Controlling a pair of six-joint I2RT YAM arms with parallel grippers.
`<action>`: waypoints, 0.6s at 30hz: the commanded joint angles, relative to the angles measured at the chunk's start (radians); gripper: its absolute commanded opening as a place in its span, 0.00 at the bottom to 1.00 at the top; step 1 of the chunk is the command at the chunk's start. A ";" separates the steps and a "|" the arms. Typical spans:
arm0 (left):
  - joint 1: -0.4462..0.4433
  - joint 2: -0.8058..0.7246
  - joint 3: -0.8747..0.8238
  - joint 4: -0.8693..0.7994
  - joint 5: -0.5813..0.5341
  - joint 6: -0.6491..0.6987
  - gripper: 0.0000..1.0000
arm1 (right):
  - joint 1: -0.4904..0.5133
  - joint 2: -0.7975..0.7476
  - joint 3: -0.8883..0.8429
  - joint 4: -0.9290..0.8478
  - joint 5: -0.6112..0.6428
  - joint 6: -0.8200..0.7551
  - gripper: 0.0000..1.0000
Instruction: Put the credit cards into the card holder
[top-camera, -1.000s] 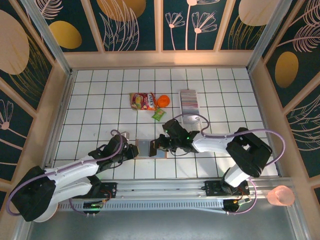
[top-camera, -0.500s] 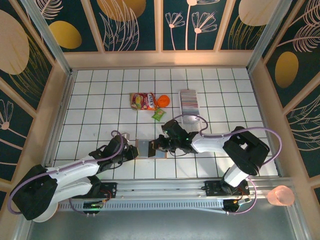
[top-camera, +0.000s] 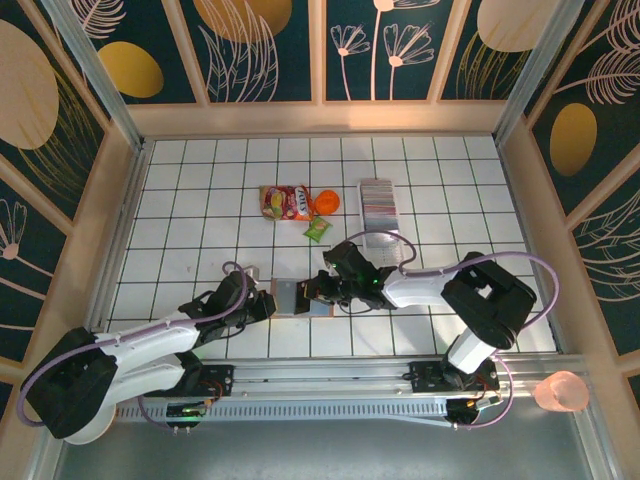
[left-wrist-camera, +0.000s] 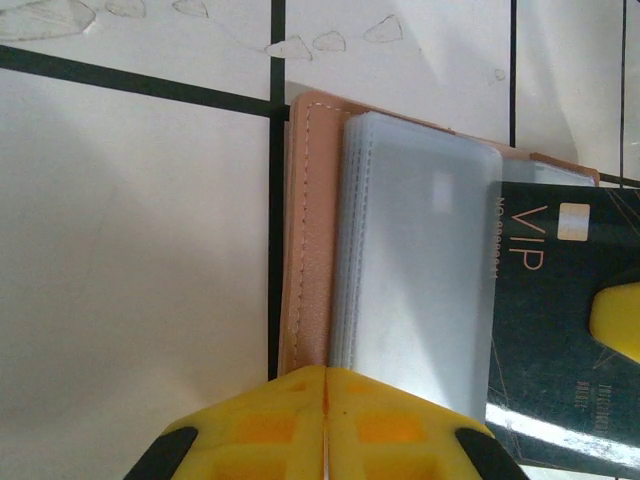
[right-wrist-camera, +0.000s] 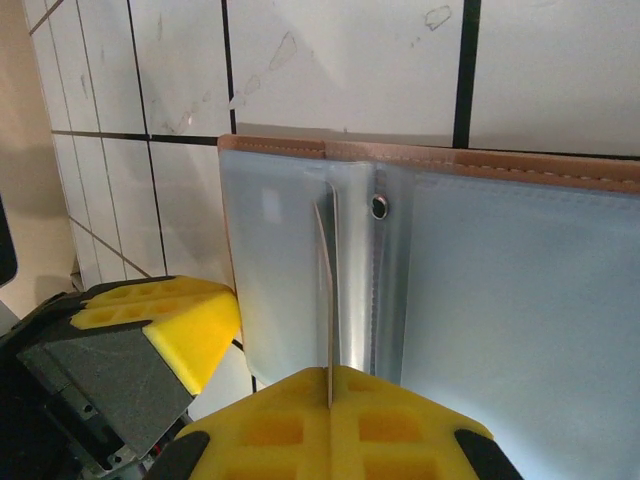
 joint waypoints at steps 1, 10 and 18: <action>-0.001 0.008 -0.016 -0.002 0.004 0.013 0.07 | 0.004 0.021 -0.020 0.042 -0.007 0.019 0.00; -0.001 0.020 -0.013 0.003 0.007 0.016 0.05 | 0.004 0.025 -0.032 0.098 -0.010 0.045 0.00; -0.001 0.022 -0.013 0.003 0.008 0.015 0.04 | 0.007 0.046 -0.048 0.172 -0.034 0.073 0.00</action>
